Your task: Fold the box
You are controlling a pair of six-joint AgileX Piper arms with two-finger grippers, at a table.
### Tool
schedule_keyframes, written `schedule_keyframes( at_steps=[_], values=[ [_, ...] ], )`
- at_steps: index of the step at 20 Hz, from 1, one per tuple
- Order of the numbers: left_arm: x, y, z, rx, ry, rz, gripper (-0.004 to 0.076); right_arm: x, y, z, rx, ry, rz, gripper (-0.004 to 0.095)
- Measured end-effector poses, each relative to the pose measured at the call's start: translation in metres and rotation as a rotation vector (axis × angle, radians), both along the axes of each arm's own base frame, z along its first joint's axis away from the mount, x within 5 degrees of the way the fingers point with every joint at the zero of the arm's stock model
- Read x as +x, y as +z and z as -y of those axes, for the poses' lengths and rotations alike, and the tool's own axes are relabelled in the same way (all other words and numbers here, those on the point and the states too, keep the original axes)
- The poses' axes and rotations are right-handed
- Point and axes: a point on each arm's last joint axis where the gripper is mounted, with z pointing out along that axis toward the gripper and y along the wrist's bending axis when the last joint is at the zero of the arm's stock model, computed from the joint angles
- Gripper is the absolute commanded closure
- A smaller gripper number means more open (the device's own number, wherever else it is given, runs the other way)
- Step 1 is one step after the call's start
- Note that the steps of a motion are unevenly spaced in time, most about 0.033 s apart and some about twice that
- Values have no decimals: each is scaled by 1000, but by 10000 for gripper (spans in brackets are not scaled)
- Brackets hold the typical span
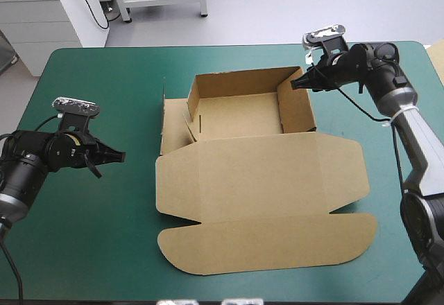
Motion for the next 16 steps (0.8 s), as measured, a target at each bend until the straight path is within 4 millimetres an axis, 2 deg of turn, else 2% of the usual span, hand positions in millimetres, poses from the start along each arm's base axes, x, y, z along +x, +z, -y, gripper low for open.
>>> schedule_keyframes(
  at_steps=[3, 6, 14, 16],
  values=[
    [1, 0, 0, 4, -8, 9, 729, -6, 10, 1, 10, -7, -24, 590],
    [1, 1, 0, 7, -13, 16, 729, -4, 2, 0, 13, -17, -80, 590],
    [1, 1, 0, 9, -17, 14, 729, 21, -59, -5, -14, -18, -261, 590],
    [1, 1, 0, 11, -19, 14, 729, 26, -69, -7, 3, -13, -286, 590]
  ],
)
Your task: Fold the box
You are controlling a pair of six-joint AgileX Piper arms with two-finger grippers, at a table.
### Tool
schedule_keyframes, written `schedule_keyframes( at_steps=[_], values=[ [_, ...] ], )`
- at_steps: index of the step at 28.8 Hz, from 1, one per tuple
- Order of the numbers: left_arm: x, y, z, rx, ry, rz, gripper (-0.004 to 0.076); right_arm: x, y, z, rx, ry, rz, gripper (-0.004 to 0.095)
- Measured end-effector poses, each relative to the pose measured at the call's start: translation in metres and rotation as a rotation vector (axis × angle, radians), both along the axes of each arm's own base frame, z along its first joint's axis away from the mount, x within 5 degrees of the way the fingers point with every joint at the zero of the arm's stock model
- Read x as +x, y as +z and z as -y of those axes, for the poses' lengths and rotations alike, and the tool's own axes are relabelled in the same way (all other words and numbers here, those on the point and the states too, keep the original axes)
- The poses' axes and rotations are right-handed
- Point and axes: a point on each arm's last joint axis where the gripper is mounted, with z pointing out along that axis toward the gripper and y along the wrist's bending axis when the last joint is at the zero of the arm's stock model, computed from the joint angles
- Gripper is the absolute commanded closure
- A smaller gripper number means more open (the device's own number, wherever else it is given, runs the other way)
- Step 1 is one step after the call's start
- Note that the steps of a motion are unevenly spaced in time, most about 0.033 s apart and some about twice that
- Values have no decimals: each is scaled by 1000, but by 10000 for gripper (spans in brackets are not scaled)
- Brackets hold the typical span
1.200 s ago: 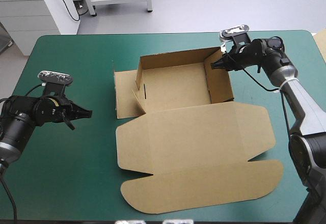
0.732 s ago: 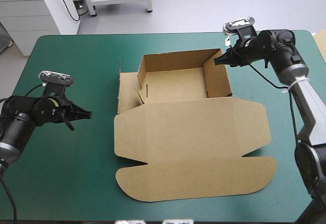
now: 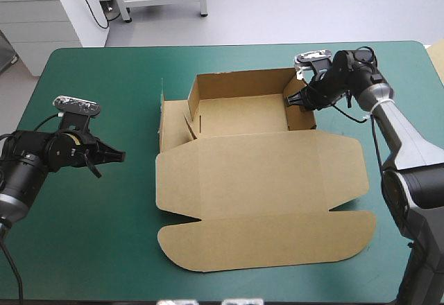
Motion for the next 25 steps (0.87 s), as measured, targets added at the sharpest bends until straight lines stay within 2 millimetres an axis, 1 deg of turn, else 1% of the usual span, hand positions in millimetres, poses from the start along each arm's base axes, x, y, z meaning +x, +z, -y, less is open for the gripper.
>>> schedule_keyframes(
  at_steps=[4, 6, 7, 8, 11, 12, 20, 22, 25],
  values=[
    [0, 0, 0, -2, 0, 0, 729, 6, -16, -3, 20, 4, -38, 592],
    [0, 0, 0, -2, 0, -2, 729, 8, -23, -4, 23, 5, -54, 628],
    [0, 0, 0, -2, 0, -4, 731, 9, -25, -4, 22, 5, -56, 696],
    [-1, 0, 0, -2, 1, -8, 731, 10, -27, -4, 22, 4, -59, 736],
    [-1, -1, 0, -1, 1, -13, 731, 11, -27, -3, 18, 3, -56, 910],
    [-1, -1, 0, -1, 1, -13, 731, 11, -27, -3, 18, 3, -57, 925],
    [-1, -1, 0, -5, 2, -15, 731, 8, -27, -3, 25, -18, -95, 924],
    [-1, -1, 0, -9, 7, -14, 731, 5, -22, -3, 33, -32, -97, 924],
    [1, 0, 0, -29, 29, 8, 731, -3, -6, -1, 35, -28, -78, 924]
  ],
)
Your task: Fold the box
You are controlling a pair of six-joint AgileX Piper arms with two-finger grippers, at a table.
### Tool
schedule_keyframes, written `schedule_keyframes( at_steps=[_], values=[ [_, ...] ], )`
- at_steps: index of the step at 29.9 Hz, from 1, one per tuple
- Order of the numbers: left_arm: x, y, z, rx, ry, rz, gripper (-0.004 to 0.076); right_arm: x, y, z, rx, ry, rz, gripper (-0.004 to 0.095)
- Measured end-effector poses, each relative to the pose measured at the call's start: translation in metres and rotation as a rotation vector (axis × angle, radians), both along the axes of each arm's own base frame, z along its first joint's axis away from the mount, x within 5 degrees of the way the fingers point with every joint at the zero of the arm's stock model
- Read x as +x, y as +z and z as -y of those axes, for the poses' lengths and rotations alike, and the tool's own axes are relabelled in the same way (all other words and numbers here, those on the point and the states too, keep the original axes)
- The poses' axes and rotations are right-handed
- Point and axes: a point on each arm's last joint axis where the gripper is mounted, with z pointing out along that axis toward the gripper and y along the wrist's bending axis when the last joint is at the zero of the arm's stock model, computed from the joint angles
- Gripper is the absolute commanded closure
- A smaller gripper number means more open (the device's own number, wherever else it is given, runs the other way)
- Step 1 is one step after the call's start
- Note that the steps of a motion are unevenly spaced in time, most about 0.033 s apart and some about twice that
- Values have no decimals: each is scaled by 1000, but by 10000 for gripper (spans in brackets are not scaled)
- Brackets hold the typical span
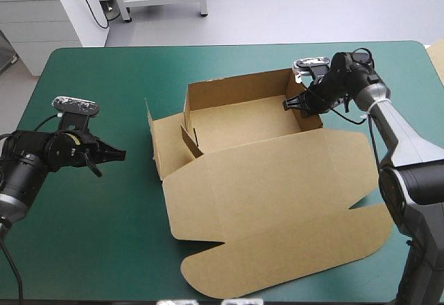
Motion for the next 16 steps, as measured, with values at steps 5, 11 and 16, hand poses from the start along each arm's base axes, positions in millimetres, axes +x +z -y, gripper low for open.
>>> schedule_keyframes(
  at_steps=[5, 11, 16],
  values=[
    [5, 3, -10, -79, 75, 59, 731, -26, 47, 5, 4, -2, 83, 924],
    [6, 6, -36, -215, 164, 87, 731, -73, 84, 15, -1, -18, 163, 924],
    [6, 12, -47, -386, 158, 136, 731, -117, 102, 23, 27, -63, 244, 924]
  ],
)
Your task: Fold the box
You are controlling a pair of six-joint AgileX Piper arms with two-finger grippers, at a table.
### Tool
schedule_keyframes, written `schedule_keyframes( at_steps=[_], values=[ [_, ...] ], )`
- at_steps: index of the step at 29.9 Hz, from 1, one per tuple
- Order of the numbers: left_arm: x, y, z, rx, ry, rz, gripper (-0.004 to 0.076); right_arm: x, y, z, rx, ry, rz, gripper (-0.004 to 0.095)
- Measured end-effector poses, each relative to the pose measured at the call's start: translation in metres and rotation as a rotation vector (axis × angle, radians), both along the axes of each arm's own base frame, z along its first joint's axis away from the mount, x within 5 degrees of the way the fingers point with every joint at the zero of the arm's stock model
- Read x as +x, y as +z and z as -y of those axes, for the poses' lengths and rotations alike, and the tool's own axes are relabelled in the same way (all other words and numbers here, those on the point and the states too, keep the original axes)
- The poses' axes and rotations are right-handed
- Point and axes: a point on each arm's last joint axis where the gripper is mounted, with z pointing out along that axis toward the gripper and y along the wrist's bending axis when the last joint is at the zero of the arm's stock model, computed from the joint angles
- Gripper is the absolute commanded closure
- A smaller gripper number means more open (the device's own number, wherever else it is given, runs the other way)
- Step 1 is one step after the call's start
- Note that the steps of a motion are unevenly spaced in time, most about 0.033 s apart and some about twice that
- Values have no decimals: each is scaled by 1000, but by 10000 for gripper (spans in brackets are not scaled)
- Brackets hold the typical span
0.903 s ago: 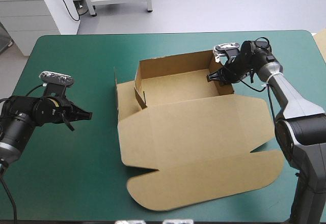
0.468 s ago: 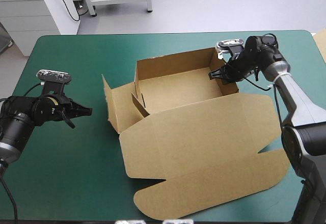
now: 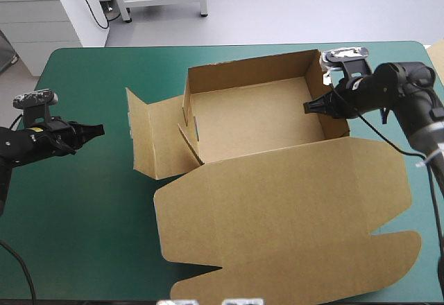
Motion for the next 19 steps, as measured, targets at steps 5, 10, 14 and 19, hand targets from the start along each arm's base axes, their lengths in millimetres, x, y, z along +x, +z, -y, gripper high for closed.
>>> schedule_keyframes(
  at_steps=[5, 10, 14, 19],
  values=[
    [0, 6, 7, -129, -78, 52, 731, -45, 6, 7, 44, -37, 92, 924],
    [-3, 11, 20, -238, -183, 64, 731, -79, 6, 11, 106, -61, 172, 924],
    [-7, 14, 28, -315, -260, 56, 731, -90, 13, 12, 136, -62, 213, 924],
    [-13, 18, 37, -378, -359, 47, 731, -90, 14, 10, 175, -64, 235, 924]
  ],
)
